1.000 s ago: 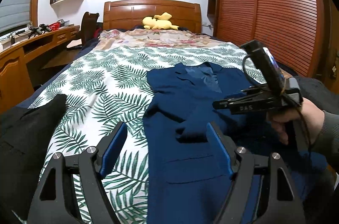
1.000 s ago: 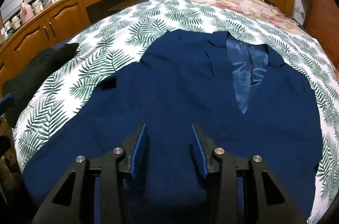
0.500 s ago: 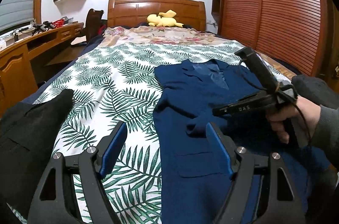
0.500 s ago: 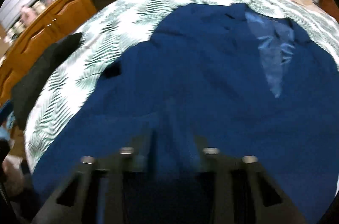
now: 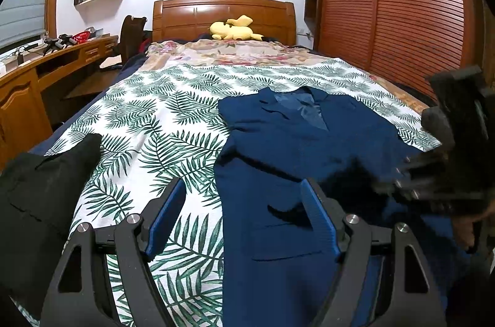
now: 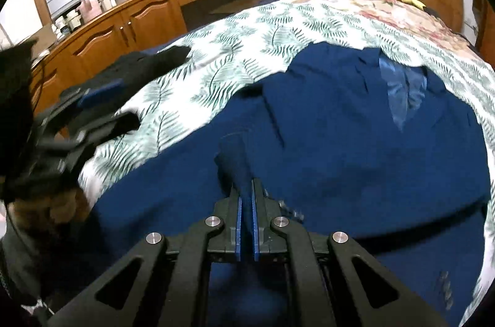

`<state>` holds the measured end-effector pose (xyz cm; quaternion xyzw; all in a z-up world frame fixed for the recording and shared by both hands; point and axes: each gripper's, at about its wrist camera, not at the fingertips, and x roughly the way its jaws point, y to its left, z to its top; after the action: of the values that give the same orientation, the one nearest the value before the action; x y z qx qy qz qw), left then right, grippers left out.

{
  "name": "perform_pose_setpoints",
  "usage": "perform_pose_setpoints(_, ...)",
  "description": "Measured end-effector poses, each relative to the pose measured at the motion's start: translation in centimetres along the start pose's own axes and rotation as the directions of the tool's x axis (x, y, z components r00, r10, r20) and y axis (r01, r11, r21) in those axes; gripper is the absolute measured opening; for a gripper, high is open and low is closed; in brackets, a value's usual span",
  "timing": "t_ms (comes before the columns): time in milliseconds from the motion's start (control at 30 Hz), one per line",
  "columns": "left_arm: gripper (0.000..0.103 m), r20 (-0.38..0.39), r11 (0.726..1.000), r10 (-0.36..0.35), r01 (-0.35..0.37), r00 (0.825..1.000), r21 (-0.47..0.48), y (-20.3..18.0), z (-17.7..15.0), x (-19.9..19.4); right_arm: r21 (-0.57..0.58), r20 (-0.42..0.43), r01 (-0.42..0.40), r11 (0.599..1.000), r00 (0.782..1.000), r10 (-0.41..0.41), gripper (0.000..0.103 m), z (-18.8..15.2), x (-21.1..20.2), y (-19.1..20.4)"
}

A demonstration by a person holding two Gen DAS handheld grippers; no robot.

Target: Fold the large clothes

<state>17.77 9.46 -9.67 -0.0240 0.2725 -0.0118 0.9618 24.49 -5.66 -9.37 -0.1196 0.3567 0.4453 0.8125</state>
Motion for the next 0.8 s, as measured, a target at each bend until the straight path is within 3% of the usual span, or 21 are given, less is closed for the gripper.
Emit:
perform_pose_setpoints(200,0.077,-0.003,1.0,-0.002,0.002,1.0,0.005,-0.5,0.0,0.2,0.019,-0.005,-0.006,1.0,1.0,0.006,0.007,-2.0,-1.5,-0.2)
perform_pose_setpoints(500,0.077,-0.005,1.0,-0.015,0.015,1.0,0.024,-1.5,0.1,0.2,0.036,-0.001,0.005,0.999,1.0,-0.005,0.024,-4.5,-3.6,0.9)
perform_pose_setpoints(800,0.077,-0.009,0.999,-0.025,0.025,1.0,0.039,-2.2,-0.1,-0.1,0.058,0.102,0.123,0.991,0.986,-0.129,0.029,-5.9,-8.4,0.5)
